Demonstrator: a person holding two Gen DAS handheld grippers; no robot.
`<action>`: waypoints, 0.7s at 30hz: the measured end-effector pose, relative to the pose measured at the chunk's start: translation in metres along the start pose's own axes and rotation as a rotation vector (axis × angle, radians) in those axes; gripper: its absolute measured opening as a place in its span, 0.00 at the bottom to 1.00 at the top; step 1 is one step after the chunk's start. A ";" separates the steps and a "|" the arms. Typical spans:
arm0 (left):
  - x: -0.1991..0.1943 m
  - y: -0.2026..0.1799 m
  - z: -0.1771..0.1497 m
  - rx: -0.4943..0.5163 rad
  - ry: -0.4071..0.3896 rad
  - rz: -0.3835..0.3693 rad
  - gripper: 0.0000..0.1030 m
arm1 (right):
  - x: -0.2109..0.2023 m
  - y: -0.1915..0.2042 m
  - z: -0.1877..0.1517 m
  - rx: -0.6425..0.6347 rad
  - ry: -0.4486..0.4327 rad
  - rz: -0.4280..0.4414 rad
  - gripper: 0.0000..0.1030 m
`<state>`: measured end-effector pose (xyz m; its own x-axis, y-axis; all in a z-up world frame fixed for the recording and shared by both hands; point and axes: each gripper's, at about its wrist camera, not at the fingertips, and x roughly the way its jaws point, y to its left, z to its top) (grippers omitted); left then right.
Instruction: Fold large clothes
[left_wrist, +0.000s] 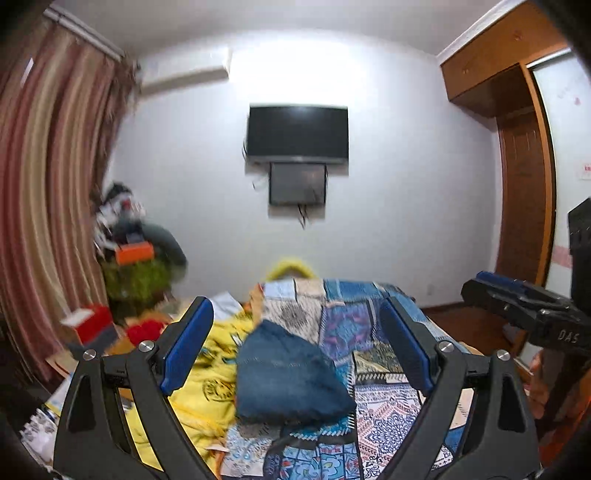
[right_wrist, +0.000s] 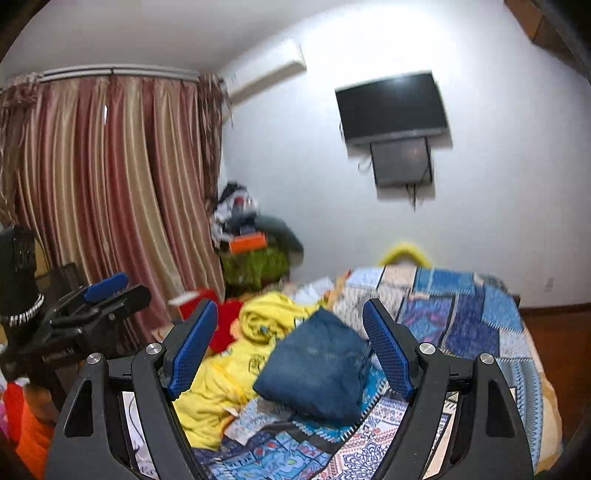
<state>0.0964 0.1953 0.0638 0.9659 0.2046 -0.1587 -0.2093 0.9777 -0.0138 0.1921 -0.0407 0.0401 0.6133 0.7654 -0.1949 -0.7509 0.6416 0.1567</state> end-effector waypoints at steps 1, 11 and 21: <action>-0.008 -0.003 -0.001 0.005 -0.016 0.011 0.89 | -0.009 0.005 -0.001 -0.004 -0.028 -0.008 0.76; -0.055 -0.026 -0.019 0.002 -0.060 0.073 0.99 | -0.033 0.015 -0.015 0.012 -0.062 -0.068 0.91; -0.067 -0.030 -0.019 -0.028 -0.067 0.061 0.99 | -0.042 0.016 -0.018 0.005 -0.055 -0.121 1.00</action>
<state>0.0351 0.1518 0.0558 0.9592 0.2669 -0.0937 -0.2710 0.9620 -0.0339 0.1504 -0.0636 0.0334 0.7120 0.6839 -0.1592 -0.6695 0.7296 0.1396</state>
